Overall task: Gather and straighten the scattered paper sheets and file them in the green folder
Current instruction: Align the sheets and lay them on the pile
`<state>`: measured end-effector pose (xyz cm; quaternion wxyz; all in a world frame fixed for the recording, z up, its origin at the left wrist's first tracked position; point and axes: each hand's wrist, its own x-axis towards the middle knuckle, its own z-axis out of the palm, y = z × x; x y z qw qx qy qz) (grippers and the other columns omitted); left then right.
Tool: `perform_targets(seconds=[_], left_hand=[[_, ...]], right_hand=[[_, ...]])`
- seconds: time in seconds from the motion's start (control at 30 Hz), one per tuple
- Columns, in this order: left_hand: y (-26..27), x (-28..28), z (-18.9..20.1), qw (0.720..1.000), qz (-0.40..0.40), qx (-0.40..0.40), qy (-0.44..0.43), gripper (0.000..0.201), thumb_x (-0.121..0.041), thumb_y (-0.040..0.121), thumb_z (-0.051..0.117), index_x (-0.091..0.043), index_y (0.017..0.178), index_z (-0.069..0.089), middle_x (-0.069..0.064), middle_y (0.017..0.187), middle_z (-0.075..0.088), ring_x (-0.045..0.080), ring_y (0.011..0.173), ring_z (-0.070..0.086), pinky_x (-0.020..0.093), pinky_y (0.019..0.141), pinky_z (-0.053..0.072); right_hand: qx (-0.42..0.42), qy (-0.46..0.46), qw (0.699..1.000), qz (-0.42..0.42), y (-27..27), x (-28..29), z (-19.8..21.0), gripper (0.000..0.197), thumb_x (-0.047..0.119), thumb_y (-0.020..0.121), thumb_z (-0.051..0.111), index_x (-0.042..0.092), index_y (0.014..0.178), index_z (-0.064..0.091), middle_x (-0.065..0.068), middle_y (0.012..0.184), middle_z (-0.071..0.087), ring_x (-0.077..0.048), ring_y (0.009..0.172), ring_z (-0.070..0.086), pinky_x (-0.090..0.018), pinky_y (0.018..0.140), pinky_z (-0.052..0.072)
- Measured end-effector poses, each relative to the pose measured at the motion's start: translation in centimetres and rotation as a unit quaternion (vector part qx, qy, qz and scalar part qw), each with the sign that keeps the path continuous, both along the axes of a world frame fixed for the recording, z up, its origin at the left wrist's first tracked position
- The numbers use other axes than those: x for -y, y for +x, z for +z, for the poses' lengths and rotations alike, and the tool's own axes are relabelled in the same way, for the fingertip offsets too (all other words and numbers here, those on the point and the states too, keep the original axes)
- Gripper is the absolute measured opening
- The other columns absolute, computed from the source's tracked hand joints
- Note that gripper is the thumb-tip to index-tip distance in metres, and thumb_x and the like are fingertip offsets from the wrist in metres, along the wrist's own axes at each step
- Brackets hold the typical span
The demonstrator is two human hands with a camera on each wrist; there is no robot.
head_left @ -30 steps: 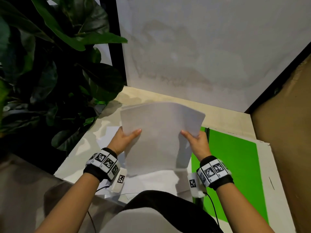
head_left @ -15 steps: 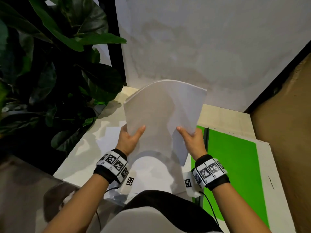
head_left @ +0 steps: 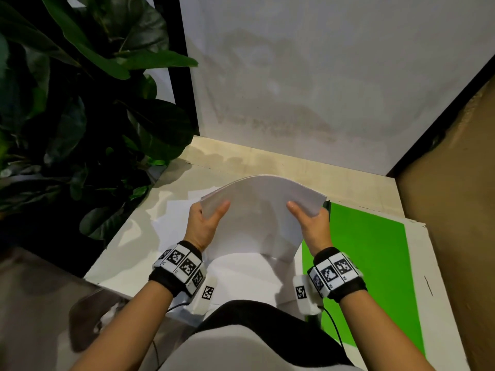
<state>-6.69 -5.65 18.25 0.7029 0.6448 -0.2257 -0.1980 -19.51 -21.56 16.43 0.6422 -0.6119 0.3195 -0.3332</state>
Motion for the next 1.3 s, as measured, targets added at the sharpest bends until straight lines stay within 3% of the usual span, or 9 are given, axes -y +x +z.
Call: perform_targets(seconds=[0.13,0.27,0.4,0.73,0.87,1.0,1.1,1.2,1.3], left_hand=[[0.8,0.4,0.9,0.999,-0.003,0.033,-0.027,0.057,-0.075,0.064,0.051,-0.026,0.089,0.065,-0.013,0.078,0.072,0.002,0.079,0.064,0.014,0.069,0.050],[-0.2,0.6,2.1,0.999,0.039,0.007,-0.017,0.028,-0.026,0.095,0.038,-0.022,0.069,0.048,-0.015,0.048,0.062,-0.013,0.055,0.057,0.002,0.051,0.041],[-0.1,0.5,1.7,0.999,0.026,0.031,-0.030,0.032,-0.045,0.081,0.038,-0.025,0.079,0.063,-0.024,0.065,0.068,-0.006,0.064,0.061,0.009,0.057,0.045],[0.6,0.5,1.3,0.999,0.027,0.028,-0.027,0.032,-0.040,0.072,0.042,-0.029,0.077,0.071,-0.014,0.076,0.071,0.001,0.074,0.061,0.012,0.062,0.047],[0.1,0.0,1.2,0.997,-0.047,0.052,-0.036,0.033,-0.047,0.071,0.049,-0.028,0.095,0.064,-0.014,0.097,0.067,-0.004,0.090,0.061,0.012,0.079,0.049],[0.3,-0.6,-0.8,0.998,-0.021,0.014,0.053,0.021,-0.014,0.082,0.064,-0.030,0.093,0.055,-0.013,0.090,0.061,0.006,0.089,0.060,0.008,0.077,0.050],[1.4,-0.9,-1.4,0.993,-0.006,0.041,0.115,0.017,-0.012,0.083,0.062,-0.018,0.099,0.057,-0.002,0.087,0.063,0.019,0.091,0.058,0.011,0.074,0.048],[2.3,-0.4,-0.6,0.980,-0.006,0.128,0.149,0.016,-0.013,0.083,0.062,-0.008,0.098,0.062,0.010,0.085,0.062,0.019,0.073,0.057,0.018,0.064,0.048],[2.2,0.7,1.0,0.961,-0.055,0.210,0.173,0.008,-0.016,0.085,0.059,-0.010,0.086,0.065,0.005,0.067,0.059,0.007,0.057,0.052,0.020,0.058,0.042]], right_hand=[[0.038,-0.028,0.999,0.005,0.3,0.3,2.2,0.057,0.074,0.057,0.062,0.017,0.064,0.064,0.002,0.068,0.061,-0.014,0.070,0.054,-0.027,0.070,0.043],[0.045,-0.014,0.999,-0.001,0.4,0.3,3.0,0.044,0.057,0.065,0.056,0.014,0.062,0.065,0.009,0.053,0.059,-0.008,0.058,0.052,-0.019,0.058,0.039],[0.052,-0.021,0.998,-0.001,0.2,0.3,3.1,0.029,0.037,0.073,0.056,0.012,0.059,0.060,0.010,0.044,0.054,0.000,0.046,0.045,-0.013,0.046,0.033],[0.028,-0.028,0.999,0.017,0.1,1.0,3.0,0.025,0.042,0.071,0.062,0.025,0.052,0.066,0.015,0.052,0.058,-0.007,0.062,0.049,-0.023,0.060,0.037],[0.014,-0.048,0.998,0.050,0.0,1.2,2.9,0.013,0.039,0.067,0.070,0.027,0.071,0.068,0.017,0.069,0.068,-0.005,0.073,0.059,-0.017,0.069,0.045],[-0.009,-0.039,0.998,0.039,-0.3,1.4,2.1,0.011,0.009,0.074,0.072,0.016,0.083,0.069,0.020,0.066,0.071,0.005,0.068,0.064,-0.011,0.067,0.049],[-0.029,-0.101,0.994,0.004,-0.4,2.2,3.2,0.026,0.004,0.072,0.071,0.017,0.093,0.064,0.009,0.075,0.069,-0.001,0.067,0.060,-0.015,0.064,0.048],[-0.191,-0.327,0.926,0.007,-0.1,2.9,5.8,0.046,0.020,0.069,0.075,0.026,0.111,0.055,0.000,0.103,0.064,-0.018,0.091,0.058,-0.033,0.086,0.045],[-0.413,-0.549,0.719,0.100,1.2,1.8,8.0,0.061,0.039,0.073,0.068,0.027,0.127,0.042,0.000,0.129,0.054,-0.025,0.125,0.042,-0.054,0.108,0.018]])
